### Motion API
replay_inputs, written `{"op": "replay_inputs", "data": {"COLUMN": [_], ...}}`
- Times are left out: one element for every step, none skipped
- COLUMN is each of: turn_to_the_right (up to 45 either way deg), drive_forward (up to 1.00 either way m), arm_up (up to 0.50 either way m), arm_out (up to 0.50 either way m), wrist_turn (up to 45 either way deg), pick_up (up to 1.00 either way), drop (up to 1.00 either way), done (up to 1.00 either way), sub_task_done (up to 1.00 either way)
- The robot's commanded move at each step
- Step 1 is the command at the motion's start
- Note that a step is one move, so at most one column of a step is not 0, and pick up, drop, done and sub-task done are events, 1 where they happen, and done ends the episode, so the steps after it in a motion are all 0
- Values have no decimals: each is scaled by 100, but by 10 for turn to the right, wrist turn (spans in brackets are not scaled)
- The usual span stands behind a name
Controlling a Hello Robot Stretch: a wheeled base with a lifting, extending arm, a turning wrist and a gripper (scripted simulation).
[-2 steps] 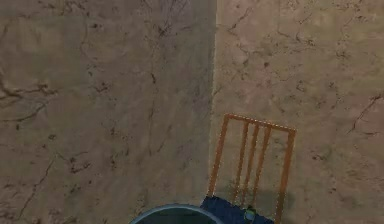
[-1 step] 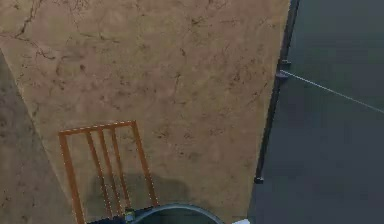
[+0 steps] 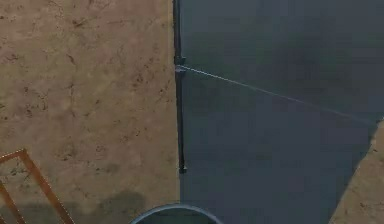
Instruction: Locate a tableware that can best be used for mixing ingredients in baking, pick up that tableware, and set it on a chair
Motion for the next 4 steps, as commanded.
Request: {"op": "replay_inputs", "data": {"turn_to_the_right": [0,-390,0,-450], "drive_forward": [40,0,20,0], "arm_up": [0,0,0,0], "arm_out": [0,0,0,0], "wrist_turn": [0,0,0,0], "pick_up": [0,0,0,0], "drop": [0,0,0,0], "done": [0,0,0,0], "sub_task_done": [0,0,0,0]}}
